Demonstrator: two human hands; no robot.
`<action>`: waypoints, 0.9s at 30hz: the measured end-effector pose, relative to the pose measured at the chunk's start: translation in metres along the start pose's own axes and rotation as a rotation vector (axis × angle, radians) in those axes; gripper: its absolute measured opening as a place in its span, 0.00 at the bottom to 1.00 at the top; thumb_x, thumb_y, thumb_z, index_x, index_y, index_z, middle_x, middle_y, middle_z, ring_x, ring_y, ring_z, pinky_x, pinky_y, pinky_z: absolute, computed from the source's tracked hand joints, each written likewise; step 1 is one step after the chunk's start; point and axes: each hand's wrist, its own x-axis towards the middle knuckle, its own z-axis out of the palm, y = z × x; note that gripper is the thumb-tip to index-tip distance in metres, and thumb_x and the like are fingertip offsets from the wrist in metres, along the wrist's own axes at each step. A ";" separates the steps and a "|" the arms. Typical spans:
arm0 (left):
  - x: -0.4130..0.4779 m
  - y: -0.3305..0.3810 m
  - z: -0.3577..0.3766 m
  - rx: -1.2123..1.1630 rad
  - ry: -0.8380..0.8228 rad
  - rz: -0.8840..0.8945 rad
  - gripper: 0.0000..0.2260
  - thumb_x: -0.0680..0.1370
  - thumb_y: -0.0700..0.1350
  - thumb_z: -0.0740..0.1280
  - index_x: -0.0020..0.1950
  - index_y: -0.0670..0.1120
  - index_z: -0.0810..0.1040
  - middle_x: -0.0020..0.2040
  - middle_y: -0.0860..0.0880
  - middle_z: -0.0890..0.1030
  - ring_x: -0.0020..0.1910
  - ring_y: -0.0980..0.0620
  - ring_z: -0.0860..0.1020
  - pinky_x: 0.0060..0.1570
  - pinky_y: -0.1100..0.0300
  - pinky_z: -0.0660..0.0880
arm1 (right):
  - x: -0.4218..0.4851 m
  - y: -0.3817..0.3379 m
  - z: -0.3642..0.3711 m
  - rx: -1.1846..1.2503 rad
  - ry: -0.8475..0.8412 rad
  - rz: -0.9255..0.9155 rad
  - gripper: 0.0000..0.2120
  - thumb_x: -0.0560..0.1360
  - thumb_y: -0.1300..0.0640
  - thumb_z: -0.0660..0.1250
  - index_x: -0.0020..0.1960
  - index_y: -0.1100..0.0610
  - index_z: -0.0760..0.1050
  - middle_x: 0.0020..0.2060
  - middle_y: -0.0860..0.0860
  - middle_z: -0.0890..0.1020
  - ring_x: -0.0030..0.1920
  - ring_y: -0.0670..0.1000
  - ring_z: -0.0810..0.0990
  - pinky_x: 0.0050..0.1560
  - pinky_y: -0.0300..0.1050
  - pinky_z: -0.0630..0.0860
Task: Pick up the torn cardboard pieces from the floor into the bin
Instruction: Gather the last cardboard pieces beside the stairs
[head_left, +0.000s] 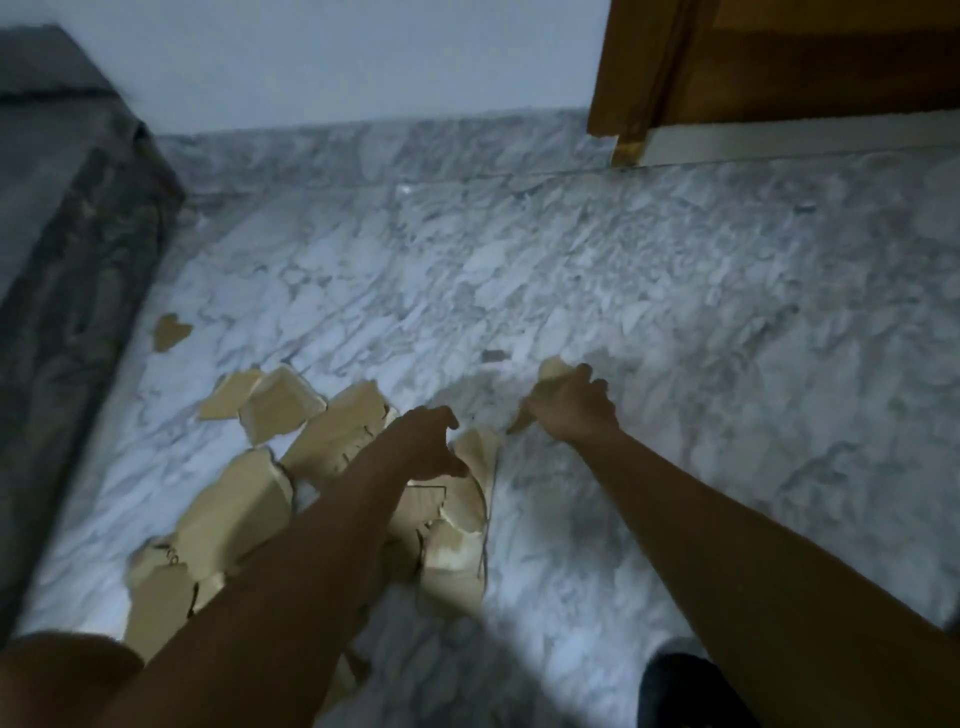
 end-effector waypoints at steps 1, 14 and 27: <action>-0.001 -0.005 0.010 0.038 0.012 -0.021 0.36 0.67 0.59 0.77 0.70 0.52 0.66 0.68 0.45 0.70 0.65 0.43 0.72 0.61 0.49 0.72 | 0.006 0.000 0.009 0.016 0.030 0.005 0.48 0.69 0.36 0.71 0.77 0.56 0.52 0.71 0.58 0.63 0.70 0.63 0.66 0.65 0.57 0.69; 0.024 0.019 0.069 0.092 0.331 -0.133 0.28 0.70 0.63 0.70 0.65 0.54 0.67 0.61 0.48 0.72 0.62 0.44 0.71 0.59 0.43 0.69 | 0.064 0.013 0.028 -0.057 0.035 -0.166 0.36 0.72 0.56 0.74 0.73 0.48 0.59 0.64 0.60 0.71 0.61 0.64 0.74 0.53 0.51 0.75; 0.012 0.011 0.026 -0.085 0.824 0.008 0.11 0.78 0.55 0.63 0.49 0.49 0.72 0.40 0.46 0.82 0.39 0.41 0.79 0.36 0.53 0.70 | 0.048 0.038 -0.002 -0.211 -0.155 -0.331 0.15 0.76 0.54 0.67 0.63 0.53 0.76 0.58 0.55 0.81 0.59 0.59 0.79 0.54 0.46 0.75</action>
